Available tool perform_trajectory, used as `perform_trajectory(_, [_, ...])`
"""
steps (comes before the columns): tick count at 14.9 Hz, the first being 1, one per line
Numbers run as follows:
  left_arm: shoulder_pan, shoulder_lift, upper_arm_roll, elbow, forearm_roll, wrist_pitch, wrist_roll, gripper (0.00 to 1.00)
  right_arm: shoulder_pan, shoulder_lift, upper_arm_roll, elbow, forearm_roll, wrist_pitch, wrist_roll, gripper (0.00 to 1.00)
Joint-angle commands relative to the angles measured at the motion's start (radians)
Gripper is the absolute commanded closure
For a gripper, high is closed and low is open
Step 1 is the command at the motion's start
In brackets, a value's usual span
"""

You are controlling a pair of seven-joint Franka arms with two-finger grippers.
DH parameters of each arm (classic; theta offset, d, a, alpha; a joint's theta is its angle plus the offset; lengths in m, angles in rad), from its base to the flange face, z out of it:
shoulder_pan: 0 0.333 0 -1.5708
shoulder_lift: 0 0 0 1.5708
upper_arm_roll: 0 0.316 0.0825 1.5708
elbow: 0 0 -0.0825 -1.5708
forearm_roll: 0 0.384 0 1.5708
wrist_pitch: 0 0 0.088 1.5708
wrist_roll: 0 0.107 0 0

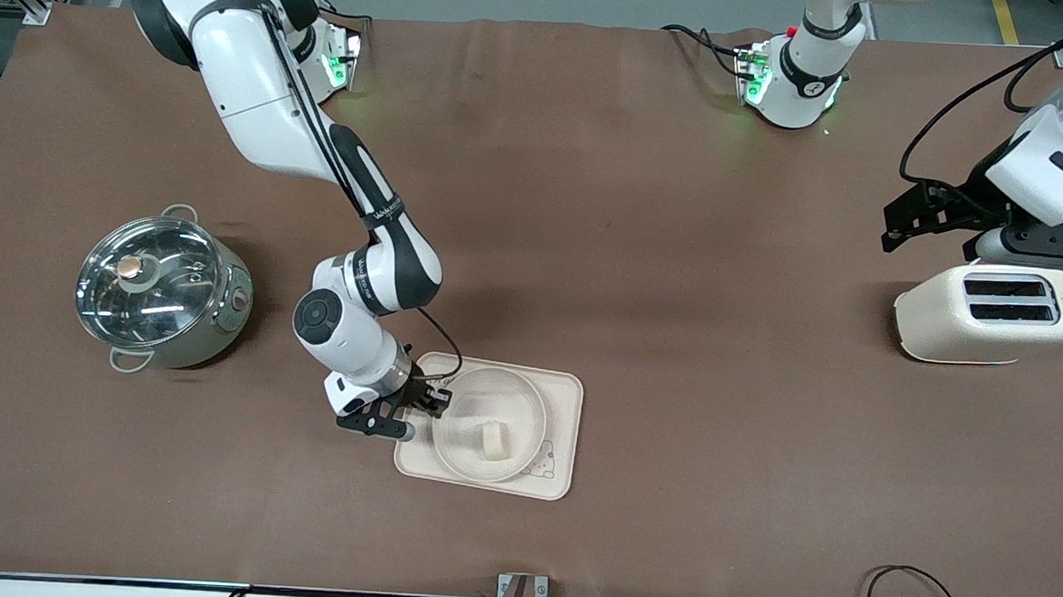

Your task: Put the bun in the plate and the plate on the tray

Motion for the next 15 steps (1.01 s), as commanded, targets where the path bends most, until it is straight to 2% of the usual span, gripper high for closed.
perform_trajectory(1, [0.004,0.021,-0.010,0.038,0.050,-0.018,0.010,0.00,-0.003,-0.039,-0.003,-0.068,-0.002,-0.034,-0.031,1.00])
perform_trajectory(3, [0.005,0.021,-0.010,0.040,0.051,-0.015,0.012,0.00,-0.005,-0.039,-0.004,-0.063,-0.001,-0.038,-0.029,0.98])
perform_trajectory(7, [0.007,0.018,-0.009,0.040,0.051,-0.015,0.024,0.00,-0.017,-0.039,-0.003,-0.045,0.001,-0.040,-0.021,0.81])
perform_trajectory(8, [0.004,0.020,-0.009,0.040,0.053,-0.016,0.022,0.00,-0.023,-0.039,-0.003,-0.040,0.001,-0.040,-0.021,0.70])
perform_trajectory(11, [0.004,0.018,-0.010,0.042,0.053,-0.016,0.021,0.00,-0.037,-0.041,-0.003,-0.025,0.010,-0.035,-0.011,0.22])
perform_trajectory(12, [0.004,0.015,-0.010,0.042,0.053,-0.016,0.022,0.00,-0.047,-0.054,-0.003,-0.025,0.011,-0.037,0.006,0.16])
perform_trajectory(13, [0.004,0.013,-0.010,0.042,0.053,-0.016,0.022,0.00,-0.058,-0.074,-0.004,-0.026,0.008,-0.035,0.017,0.00])
perform_trajectory(15, [0.004,0.013,-0.010,0.042,0.053,-0.016,0.022,0.00,-0.092,-0.128,-0.012,-0.034,0.002,-0.088,0.015,0.00])
